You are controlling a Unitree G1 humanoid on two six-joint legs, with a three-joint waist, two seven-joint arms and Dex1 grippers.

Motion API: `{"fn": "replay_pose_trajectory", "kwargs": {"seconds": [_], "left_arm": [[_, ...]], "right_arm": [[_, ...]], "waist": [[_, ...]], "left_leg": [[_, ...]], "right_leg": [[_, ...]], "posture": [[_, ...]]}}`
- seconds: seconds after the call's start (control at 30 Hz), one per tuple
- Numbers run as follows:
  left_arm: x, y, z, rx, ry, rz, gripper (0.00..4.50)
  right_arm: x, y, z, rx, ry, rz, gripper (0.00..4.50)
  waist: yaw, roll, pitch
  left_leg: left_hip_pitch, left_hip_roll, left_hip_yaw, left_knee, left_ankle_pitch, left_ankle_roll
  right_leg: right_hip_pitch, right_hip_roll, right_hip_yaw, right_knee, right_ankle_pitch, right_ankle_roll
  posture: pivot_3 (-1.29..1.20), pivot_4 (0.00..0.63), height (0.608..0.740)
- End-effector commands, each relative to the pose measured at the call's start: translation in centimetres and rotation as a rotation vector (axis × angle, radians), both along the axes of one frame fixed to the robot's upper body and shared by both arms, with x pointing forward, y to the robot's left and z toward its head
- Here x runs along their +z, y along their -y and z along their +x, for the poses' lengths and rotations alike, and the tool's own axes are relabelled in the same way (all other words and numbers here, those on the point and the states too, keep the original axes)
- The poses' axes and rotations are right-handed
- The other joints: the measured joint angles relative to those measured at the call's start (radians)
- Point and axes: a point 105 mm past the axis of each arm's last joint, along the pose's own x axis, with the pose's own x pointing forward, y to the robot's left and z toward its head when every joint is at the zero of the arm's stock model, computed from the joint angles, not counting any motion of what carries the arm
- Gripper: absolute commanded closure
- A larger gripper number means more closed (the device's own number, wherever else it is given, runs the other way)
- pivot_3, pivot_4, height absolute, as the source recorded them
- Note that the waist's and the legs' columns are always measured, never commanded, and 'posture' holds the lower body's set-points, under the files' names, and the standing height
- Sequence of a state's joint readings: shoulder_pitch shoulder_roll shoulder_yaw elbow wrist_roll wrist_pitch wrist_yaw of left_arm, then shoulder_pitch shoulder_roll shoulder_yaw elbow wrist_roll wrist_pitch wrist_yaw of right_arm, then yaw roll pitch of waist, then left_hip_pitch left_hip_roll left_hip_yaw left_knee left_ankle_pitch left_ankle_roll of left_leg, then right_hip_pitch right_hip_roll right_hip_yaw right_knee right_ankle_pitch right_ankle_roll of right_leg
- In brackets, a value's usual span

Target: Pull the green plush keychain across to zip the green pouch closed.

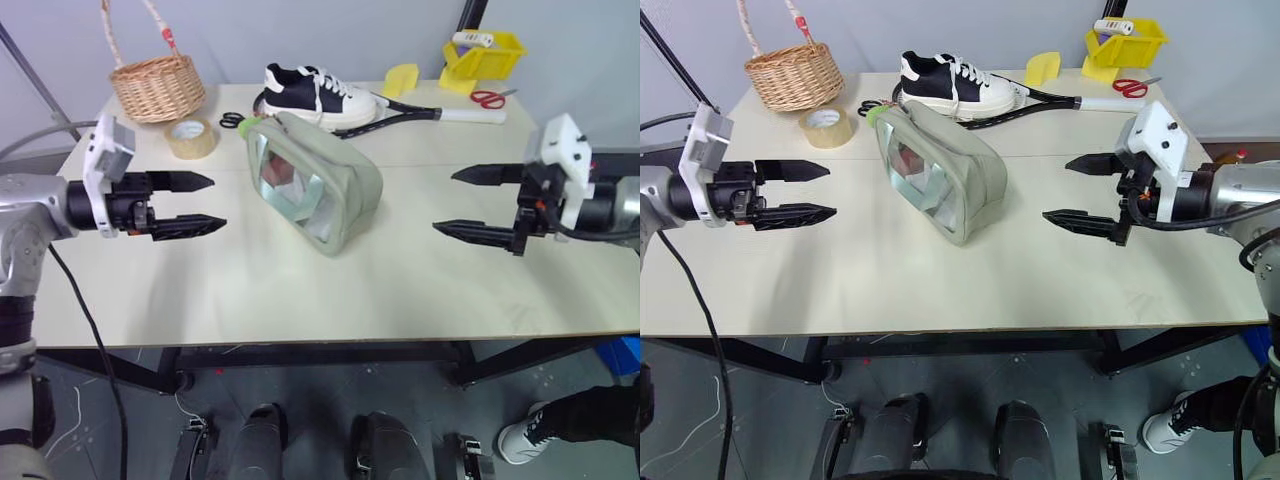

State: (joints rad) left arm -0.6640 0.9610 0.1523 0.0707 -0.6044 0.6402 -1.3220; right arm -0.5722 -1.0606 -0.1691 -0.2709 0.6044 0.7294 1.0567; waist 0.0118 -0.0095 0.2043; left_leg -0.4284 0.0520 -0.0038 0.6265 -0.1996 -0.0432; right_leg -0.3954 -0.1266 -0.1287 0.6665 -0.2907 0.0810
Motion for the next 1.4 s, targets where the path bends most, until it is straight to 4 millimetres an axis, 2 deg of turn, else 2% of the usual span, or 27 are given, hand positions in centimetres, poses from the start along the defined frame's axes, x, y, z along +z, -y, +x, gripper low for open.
{"fn": "replay_pose_trajectory", "kwargs": {"seconds": [0.03, 0.37, 0.43, 0.53, 0.67, 0.83, 1.0, 1.1, 1.23, 1.4], "left_arm": [[2.3, -0.2, -0.4, 0.003, 0.063, -0.054, 0.03], [2.0, -0.3, -0.7, 0.008, 0.063, -0.047, 0.03], [2.4, -0.4, -0.7, 0.001, 0.063, -0.074, 0.03], [3.4, -0.7, -0.3, 0.013, 0.089, -0.119, 0.03], [4.8, -1.0, 0.3, 0.043, 0.129, -0.202, 0.03], [4.7, -1.2, 0.5, 0.054, 0.134, -0.215, 0.03], [5.0, -1.5, 0.4, 0.051, 0.151, -0.214, 0.03], [5.1, -1.7, 0.3, 0.044, 0.161, -0.201, 0.03], [5.1, -2.0, 0.2, 0.050, 0.167, -0.196, 0.03], [4.9, -2.0, 0.2, 0.054, 0.168, -0.193, 0.03]], "right_arm": [[1.0, -0.3, -0.1, 0.012, 0.058, -0.002, 0.00], [1.4, -0.9, 0.4, 0.001, 0.057, 0.017, 0.00], [1.6, -1.6, 0.6, 0.009, 0.059, 0.018, 0.00], [2.2, -3.8, 2.1, 0.018, 0.041, 0.023, 0.00], [3.1, -6.9, 5.5, -0.045, -0.007, 0.012, 0.00], [4.7, -11.5, 8.1, -0.030, -0.035, 0.002, 0.00], [5.3, -15.4, 10.6, -0.041, -0.053, -0.001, 0.00], [5.6, -17.8, 11.4, -0.024, -0.065, -0.003, 0.00], [5.4, -20.8, 11.2, 0.021, -0.116, -0.016, 0.00], [2.9, -21.7, 12.1, -0.034, -0.170, -0.090, 0.00]], "waist": [[0.000, 0.000, 0.000], [-0.002, 0.000, 0.000], [-0.002, 0.000, 0.000], [-0.008, 0.000, 0.000], [-0.024, 0.000, 0.000], [-0.028, 0.000, 0.000], [-0.030, 0.000, 0.000], [-0.031, 0.000, 0.000], [-0.031, 0.000, 0.000], [-0.030, 0.000, 0.000]], "left_leg": [[0.000, 0.000, 0.000, 0.000, 0.000, 0.000], [0.000, 0.000, 0.000, 0.000, 0.000, 0.000], [0.000, 0.000, 0.001, 0.000, 0.000, 0.000], [0.000, 0.001, 0.001, 0.000, 0.000, 0.000], [0.000, 0.001, 0.001, 0.000, 0.000, 0.000], [-0.001, 0.001, 0.003, -0.001, 0.000, 0.000], [-0.004, 0.001, 0.006, -0.001, 0.000, 0.000], [-0.004, 0.002, 0.007, 0.000, 0.000, 0.000], [-0.004, 0.002, 0.007, 0.000, 0.000, 0.000], [-0.004, 0.002, 0.007, 0.000, 0.000, 0.000]], "right_leg": [[0.000, 0.000, 0.000, 0.000, 0.000, 0.000], [0.000, 0.000, 0.001, 0.000, 0.000, 0.000], [0.000, 0.000, 0.001, 0.000, 0.000, 0.000], [-0.001, 0.001, 0.002, 0.001, 0.001, 0.000], [-0.002, 0.002, 0.003, 0.002, 0.001, -0.001], [-0.005, 0.002, 0.005, 0.004, 0.001, -0.001], [-0.012, 0.002, 0.007, 0.008, 0.002, 0.000], [-0.013, 0.002, 0.009, 0.010, 0.002, 0.000], [-0.014, 0.002, 0.010, 0.012, 0.002, 0.000], [-0.014, 0.002, 0.010, 0.012, 0.002, 0.000]], "posture": [[0.00, 0.150, 0.740], [0.00, 0.150, 0.740], [0.00, 0.150, 0.740], [0.00, 0.150, 0.740], [0.00, 0.150, 0.740], [0.00, 0.150, 0.740], [0.00, 0.150, 0.740], [0.00, 0.150, 0.740], [0.00, 0.150, 0.740], [0.00, 0.150, 0.740]]}}
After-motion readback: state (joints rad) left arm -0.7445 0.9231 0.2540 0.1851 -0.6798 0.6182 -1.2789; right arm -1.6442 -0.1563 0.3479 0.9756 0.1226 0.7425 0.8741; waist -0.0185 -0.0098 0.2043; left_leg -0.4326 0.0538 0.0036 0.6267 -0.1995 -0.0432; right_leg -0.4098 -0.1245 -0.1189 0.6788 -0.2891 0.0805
